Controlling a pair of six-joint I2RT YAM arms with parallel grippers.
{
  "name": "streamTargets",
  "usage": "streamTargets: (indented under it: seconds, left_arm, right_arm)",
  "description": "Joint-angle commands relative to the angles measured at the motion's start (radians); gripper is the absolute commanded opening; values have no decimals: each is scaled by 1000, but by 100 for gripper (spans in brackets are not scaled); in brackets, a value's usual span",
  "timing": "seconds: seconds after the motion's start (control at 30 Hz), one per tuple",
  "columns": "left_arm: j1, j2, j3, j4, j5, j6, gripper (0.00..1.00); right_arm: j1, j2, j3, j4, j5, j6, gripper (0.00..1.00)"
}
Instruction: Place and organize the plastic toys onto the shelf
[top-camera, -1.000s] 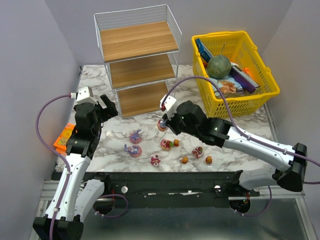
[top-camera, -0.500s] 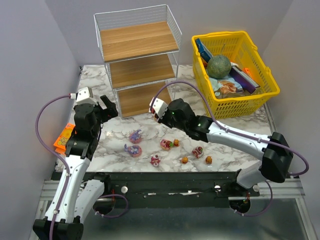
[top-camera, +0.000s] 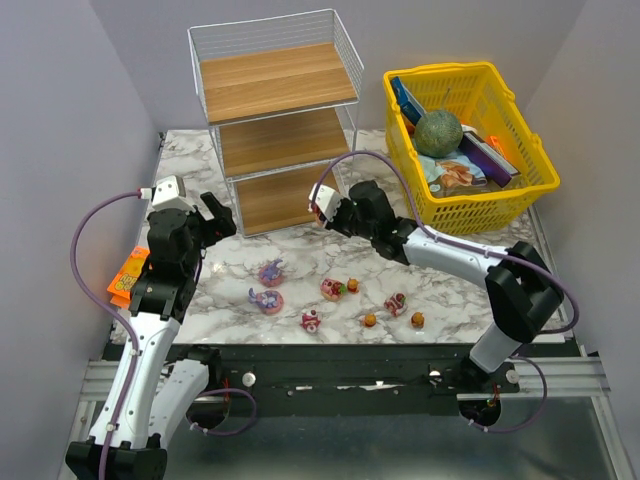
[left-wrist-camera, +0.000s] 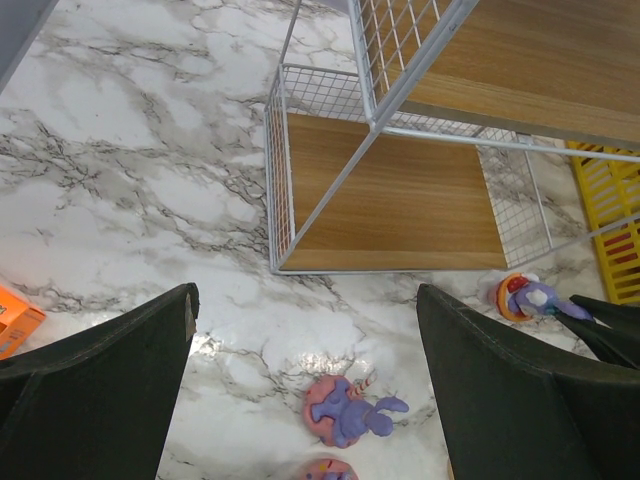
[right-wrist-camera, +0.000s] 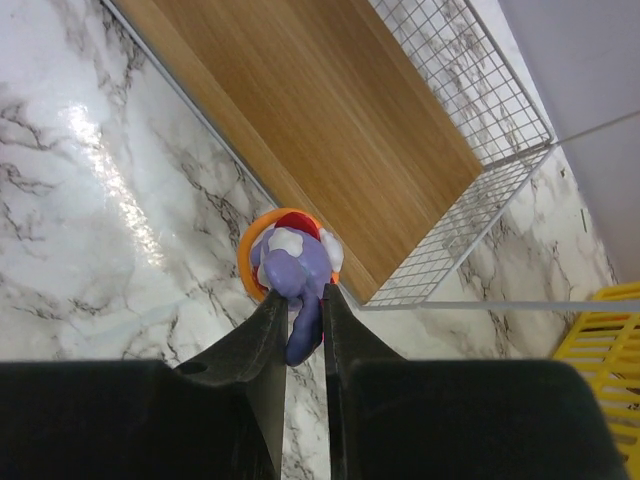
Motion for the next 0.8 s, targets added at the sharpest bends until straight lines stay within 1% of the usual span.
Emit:
streamTargets:
  seconds: [0.0,0.33,0.53,0.67,0.77]
  left_arm:
    - [-4,-4,-15,-2,24,-11,99]
    - [-4,4,-29,12,30,-7,99]
    - [-4,8,-33,15,27,4,99]
    - [-4,8,-36,19,32,7,99]
    - [-4,10,-38,21,30,8,99]
  right_arm:
    - [-38,48,36,89,-89,-80,1]
    - [-72,164,113,98,-83,-193,1]
    - [-98,189,139,48,-141,-250,2]
    - [-118,190,144,12,-201,-279,10]
    - [-133,198,174,-41,-235,-284,13]
